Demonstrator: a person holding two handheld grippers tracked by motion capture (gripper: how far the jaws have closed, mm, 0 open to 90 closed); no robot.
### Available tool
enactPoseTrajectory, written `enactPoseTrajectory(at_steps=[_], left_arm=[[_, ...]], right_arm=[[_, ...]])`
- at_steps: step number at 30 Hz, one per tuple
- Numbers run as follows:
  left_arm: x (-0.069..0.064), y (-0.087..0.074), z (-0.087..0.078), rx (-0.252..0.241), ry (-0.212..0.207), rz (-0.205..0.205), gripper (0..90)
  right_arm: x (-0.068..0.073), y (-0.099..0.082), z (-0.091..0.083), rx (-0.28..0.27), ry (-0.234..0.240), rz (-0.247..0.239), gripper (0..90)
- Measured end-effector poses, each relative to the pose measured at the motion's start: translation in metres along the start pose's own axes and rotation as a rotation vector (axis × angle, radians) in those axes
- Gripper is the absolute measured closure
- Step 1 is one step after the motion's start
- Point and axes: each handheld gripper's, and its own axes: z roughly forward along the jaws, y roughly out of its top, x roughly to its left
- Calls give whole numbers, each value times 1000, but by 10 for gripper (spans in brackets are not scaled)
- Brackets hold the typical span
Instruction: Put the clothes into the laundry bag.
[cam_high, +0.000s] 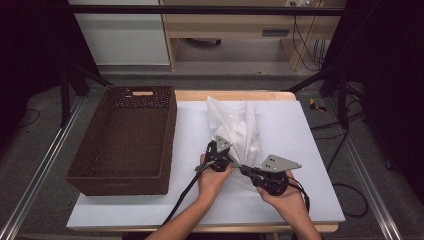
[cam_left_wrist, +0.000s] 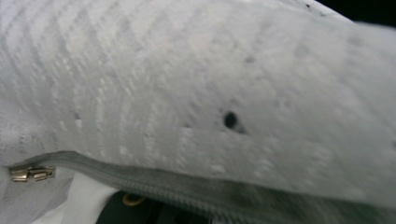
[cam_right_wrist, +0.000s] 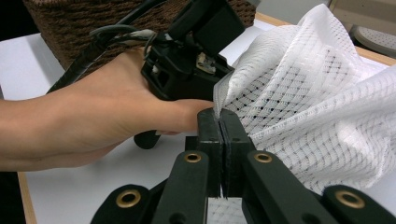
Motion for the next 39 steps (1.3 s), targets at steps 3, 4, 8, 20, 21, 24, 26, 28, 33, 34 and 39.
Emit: enactPoseTrajectory(at_steps=[3,4,8,20,21,24,26,28,33,34,39], left_arm=[[2,3,3,0,21,1,900],[2,3,3,0,21,1,900],[4,4,6,-4,32,-8,900],[-5,-6,-9,36,12,54,900],[-10,-8,-13,40,-9,55,900],[-16,-8,-15,39,-23,57,900],[-19,-6,-14,37,-34,52,900],[-20,-2,-10,34,-38,46,900],[-19,5,7,22,-36,-6,900],[-19,5,7,22,-36,-6,900],[-21,8,19,23,-28,-21,900]], right_arm=[[1,0,-1,-3,0,3,895],[1,0,-1,-3,0,3,895],[1,0,-3,-6,2,4,895],[13,4,-18,-39,20,-3,895],[15,5,-21,-45,18,-9,895],[17,8,-27,-59,10,-17,895],[16,9,-31,-66,0,-19,895],[14,9,-33,-70,-12,-15,895],[3,5,-36,-64,-50,-10,895],[3,5,-36,-64,-50,-10,895],[-3,0,-32,-45,-99,-13,895]])
